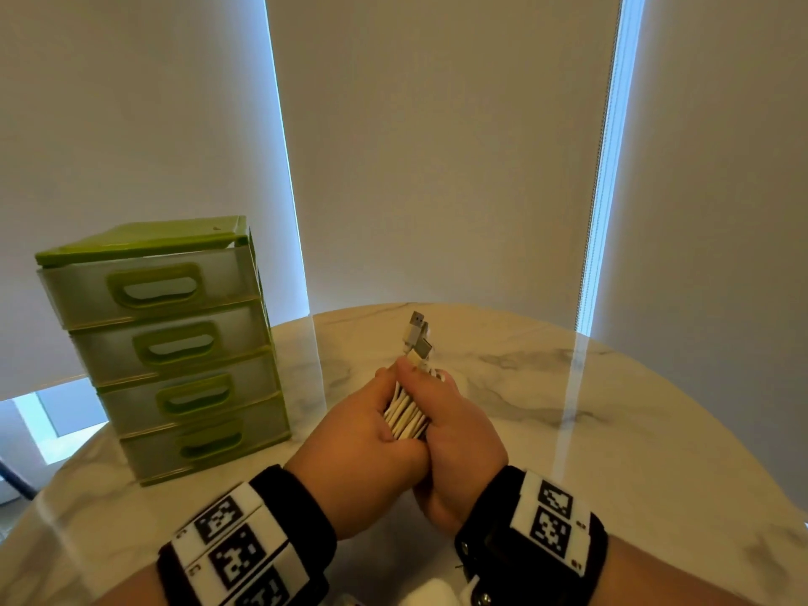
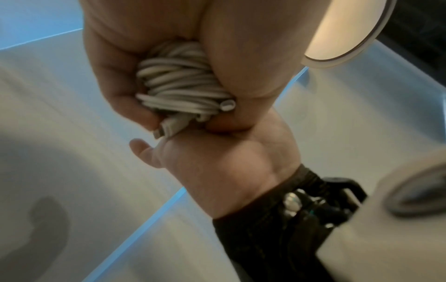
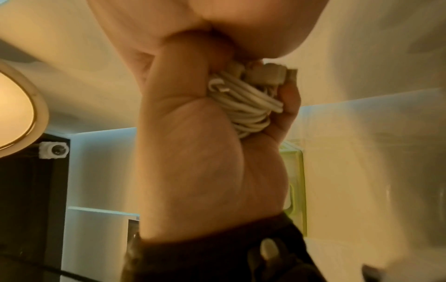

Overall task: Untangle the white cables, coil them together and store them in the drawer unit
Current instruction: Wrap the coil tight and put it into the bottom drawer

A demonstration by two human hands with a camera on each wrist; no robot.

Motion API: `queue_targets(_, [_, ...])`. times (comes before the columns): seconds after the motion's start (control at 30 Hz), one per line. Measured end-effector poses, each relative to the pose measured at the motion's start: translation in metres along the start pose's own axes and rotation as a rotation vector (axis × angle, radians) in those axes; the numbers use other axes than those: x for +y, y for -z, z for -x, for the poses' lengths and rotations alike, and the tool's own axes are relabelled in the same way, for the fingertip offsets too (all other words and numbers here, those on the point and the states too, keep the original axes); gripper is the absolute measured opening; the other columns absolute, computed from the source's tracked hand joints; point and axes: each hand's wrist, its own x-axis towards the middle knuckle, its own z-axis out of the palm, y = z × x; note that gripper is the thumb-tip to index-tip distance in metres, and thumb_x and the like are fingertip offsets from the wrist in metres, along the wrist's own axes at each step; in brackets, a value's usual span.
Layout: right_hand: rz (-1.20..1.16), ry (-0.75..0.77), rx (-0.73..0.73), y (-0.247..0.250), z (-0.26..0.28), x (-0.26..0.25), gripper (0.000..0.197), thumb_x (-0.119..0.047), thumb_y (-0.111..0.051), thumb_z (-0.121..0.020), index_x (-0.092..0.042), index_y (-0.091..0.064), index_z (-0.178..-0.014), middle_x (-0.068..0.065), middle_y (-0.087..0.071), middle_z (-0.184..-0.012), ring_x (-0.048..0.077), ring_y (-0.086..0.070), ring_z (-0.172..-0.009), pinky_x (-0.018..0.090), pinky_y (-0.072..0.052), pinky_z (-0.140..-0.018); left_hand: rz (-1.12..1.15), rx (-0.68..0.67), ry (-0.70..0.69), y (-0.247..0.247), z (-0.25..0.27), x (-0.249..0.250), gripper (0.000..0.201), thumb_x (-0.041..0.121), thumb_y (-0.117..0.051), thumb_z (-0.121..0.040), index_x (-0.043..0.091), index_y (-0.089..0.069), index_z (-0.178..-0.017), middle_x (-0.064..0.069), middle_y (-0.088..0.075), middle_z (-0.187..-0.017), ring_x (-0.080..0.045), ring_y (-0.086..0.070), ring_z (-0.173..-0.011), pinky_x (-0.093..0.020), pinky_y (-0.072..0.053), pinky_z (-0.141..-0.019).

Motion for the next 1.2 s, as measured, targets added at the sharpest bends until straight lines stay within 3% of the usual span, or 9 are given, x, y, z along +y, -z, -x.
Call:
queue_targets(0.23, [0.294, 0.072, -0.113, 0.010, -0.006, -0.010, 0.060, -0.066, -0.082, -0.047, -0.022, -0.069, -0.086, 0.001, -0.073, -0.077, 0.019, -0.071, -0.079, 0.038, -0.052, -0.078, -0.165, 0.033, -0.042, 0.004, 0.000, 0.011, 0.046, 0.010, -0.059, -0.069, 0.044, -0.059, -0.101, 0.010, -0.071, -0.072, -0.004, -0.063, -0.054, -0.023, -0.050, -0.051])
queue_targets(0.37, [0.258, 0.054, -0.074, 0.013, -0.010, -0.018, 0.104, -0.056, -0.093, -0.030, -0.019, -0.053, -0.119, 0.006, -0.077, -0.092, 0.023, -0.074, -0.087, 0.045, -0.057, -0.086, -0.453, -0.015, -0.100, 0.006, -0.003, 0.018, 0.032, 0.017, -0.058, -0.072, 0.040, -0.053, -0.094, 0.014, -0.061, -0.073, 0.006, -0.059, -0.062, -0.009, -0.040, -0.052])
queue_targets(0.47, [0.326, 0.075, -0.062, 0.014, -0.011, -0.017, 0.067, -0.047, -0.090, -0.046, -0.014, -0.068, -0.100, 0.008, -0.076, -0.087, 0.024, -0.074, -0.083, 0.039, -0.058, -0.075, -0.581, -0.031, -0.129, 0.003, -0.006, 0.019, 0.042, 0.023, -0.056, -0.070, 0.033, -0.046, -0.109, 0.014, -0.055, -0.086, -0.002, -0.060, -0.072, -0.013, -0.048, -0.061])
queue_targets(0.57, [0.342, 0.071, -0.045, 0.015, -0.010, -0.015, 0.043, -0.040, -0.087, -0.060, -0.012, -0.071, -0.088, 0.009, -0.076, -0.083, 0.026, -0.074, -0.081, 0.038, -0.058, -0.072, -0.692, -0.077, -0.160, 0.004, -0.009, 0.020, 0.032, 0.018, -0.056, -0.075, 0.041, -0.042, -0.091, 0.015, -0.047, -0.084, -0.004, -0.054, -0.068, -0.010, -0.042, -0.059])
queue_targets(0.7, [0.298, 0.040, -0.041, 0.014, -0.010, -0.013, 0.073, -0.054, -0.089, -0.044, -0.017, -0.068, -0.103, 0.008, -0.075, -0.093, 0.028, -0.072, -0.090, 0.041, -0.058, -0.078, -0.775, -0.046, -0.106, 0.008, -0.017, 0.016, 0.036, 0.021, -0.059, -0.076, 0.032, -0.050, -0.109, 0.012, -0.051, -0.090, -0.004, -0.055, -0.072, -0.011, -0.040, -0.059])
queue_targets(0.8, [0.299, 0.079, 0.014, 0.014, -0.011, -0.013, 0.069, -0.057, -0.091, -0.038, -0.019, -0.070, -0.091, 0.007, -0.076, -0.088, 0.029, -0.072, -0.089, 0.043, -0.058, -0.077, -0.846, -0.107, -0.138, 0.001, -0.019, 0.020, 0.051, 0.019, -0.054, -0.075, 0.030, -0.049, -0.124, 0.008, -0.061, -0.100, -0.010, -0.061, -0.081, -0.026, -0.055, -0.071])
queue_targets(0.93, [0.236, 0.103, 0.083, 0.012, -0.009, -0.018, 0.046, -0.045, -0.089, -0.057, -0.013, -0.072, -0.084, 0.011, -0.077, -0.084, 0.030, -0.075, -0.082, 0.048, -0.059, -0.079, -0.743, 0.024, -0.105, -0.004, -0.015, 0.023, 0.047, 0.028, -0.064, -0.071, 0.030, -0.043, -0.113, 0.009, -0.064, -0.082, -0.006, -0.062, -0.069, -0.024, -0.053, -0.056])
queue_targets(1.03, [0.184, 0.096, 0.133, 0.012, -0.011, -0.023, 0.044, -0.045, -0.082, -0.063, -0.009, -0.073, -0.086, 0.014, -0.076, -0.082, 0.034, -0.074, -0.078, 0.054, -0.059, -0.080, -0.616, 0.096, -0.134, -0.007, -0.012, 0.025, 0.053, 0.035, -0.070, -0.067, 0.037, -0.036, -0.108, 0.011, -0.064, -0.085, -0.006, -0.063, -0.071, -0.025, -0.054, -0.057])
queue_targets(1.2, [0.163, 0.065, 0.208, 0.015, -0.014, -0.024, 0.022, -0.028, -0.070, -0.083, -0.006, -0.071, -0.087, 0.014, -0.070, -0.073, 0.032, -0.070, -0.069, 0.047, -0.058, -0.071, -0.551, 0.076, -0.136, -0.011, -0.011, 0.028, 0.049, 0.033, -0.071, -0.070, 0.035, -0.035, -0.102, 0.010, -0.061, -0.082, -0.005, -0.061, -0.068, -0.017, -0.049, -0.051])
